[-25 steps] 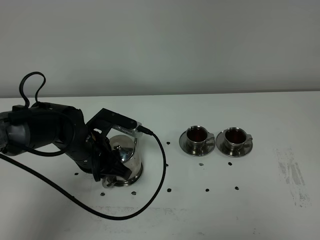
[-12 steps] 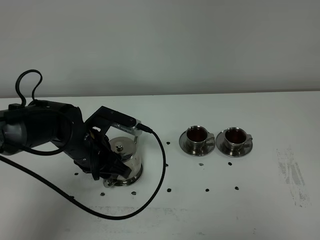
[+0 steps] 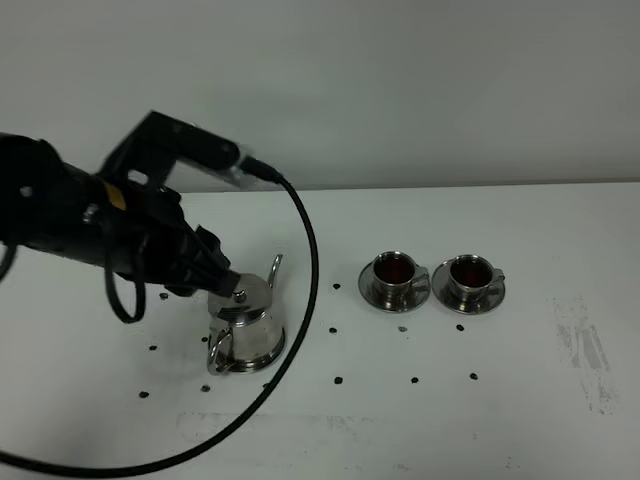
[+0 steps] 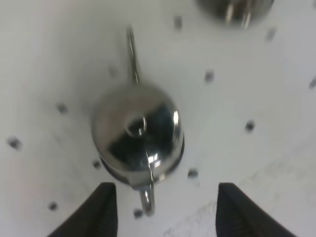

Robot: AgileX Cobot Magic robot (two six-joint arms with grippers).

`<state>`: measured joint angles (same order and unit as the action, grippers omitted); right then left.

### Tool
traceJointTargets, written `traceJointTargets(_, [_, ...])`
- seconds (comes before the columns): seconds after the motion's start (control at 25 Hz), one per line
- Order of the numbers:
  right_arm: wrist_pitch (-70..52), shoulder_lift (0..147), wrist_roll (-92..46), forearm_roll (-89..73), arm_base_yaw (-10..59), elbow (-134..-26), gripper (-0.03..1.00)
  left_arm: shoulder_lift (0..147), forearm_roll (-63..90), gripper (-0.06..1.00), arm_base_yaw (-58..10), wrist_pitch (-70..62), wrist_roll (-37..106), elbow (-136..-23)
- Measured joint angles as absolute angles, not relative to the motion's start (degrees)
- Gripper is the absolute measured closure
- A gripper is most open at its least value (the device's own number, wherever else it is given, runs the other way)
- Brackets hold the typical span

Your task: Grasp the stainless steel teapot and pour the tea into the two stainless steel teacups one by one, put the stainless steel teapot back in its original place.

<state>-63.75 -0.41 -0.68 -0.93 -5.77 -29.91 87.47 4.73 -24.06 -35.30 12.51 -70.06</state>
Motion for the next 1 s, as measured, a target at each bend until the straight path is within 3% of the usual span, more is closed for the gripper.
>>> traceJointTargets(0.28, [-63.7,-0.4,-0.7,-0.9,-5.8,-29.9,0.59,76.2,4.8,0.47,-24.1,-40.4,11.4,-70.1])
traceJointTargets(0.64, [-63.7,-0.4,-0.7,-0.9,-5.8,-29.9,0.59,56.9,4.3,0.47,-21.9,-67.0,4.1,-67.8])
traceJointTargets(1.0, [-63.7,-0.4,-0.7,-0.9,-5.8,-29.9,0.59,26.8,6.0,0.47,-6.6,-68.0,2.8,-45.7])
